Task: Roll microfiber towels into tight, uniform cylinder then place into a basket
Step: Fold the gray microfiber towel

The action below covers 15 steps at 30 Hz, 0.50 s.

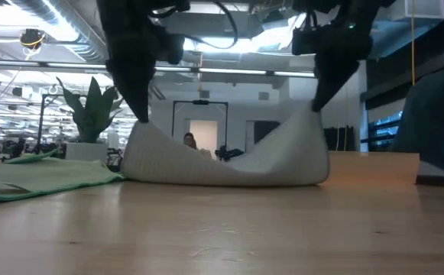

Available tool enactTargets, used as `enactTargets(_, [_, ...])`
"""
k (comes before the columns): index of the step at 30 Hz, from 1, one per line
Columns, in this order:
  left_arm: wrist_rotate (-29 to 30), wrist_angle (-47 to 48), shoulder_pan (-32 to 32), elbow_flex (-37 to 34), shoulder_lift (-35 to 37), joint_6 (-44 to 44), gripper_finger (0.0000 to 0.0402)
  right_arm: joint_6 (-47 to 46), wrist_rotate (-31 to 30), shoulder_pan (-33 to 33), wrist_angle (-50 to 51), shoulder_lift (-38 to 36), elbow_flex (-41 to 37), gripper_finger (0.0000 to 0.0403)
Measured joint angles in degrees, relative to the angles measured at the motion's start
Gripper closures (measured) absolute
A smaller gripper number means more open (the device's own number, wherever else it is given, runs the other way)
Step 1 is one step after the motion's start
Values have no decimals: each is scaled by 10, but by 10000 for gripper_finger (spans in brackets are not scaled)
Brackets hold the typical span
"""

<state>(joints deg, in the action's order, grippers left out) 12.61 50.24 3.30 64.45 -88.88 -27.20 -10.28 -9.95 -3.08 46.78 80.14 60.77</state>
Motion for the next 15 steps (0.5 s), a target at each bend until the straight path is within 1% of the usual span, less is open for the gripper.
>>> enactTargets(4, [13, 2, -27, 0, 0, -10, 402, 39, -26, -27, -35, 0, 0, 393])
enactTargets(7, [38, 3, -43, 0, 0, -12, 402, 67, -25, -50, -60, 6, 0, 393])
enactTargets(13, [49, 7, -81, 0, 0, -13, 402, 129, -25, -103, -102, 43, 0, 393])
enactTargets(15, [62, 7, -89, 0, 0, -12, 401, 151, -25, -116, -122, 55, 0, 393])
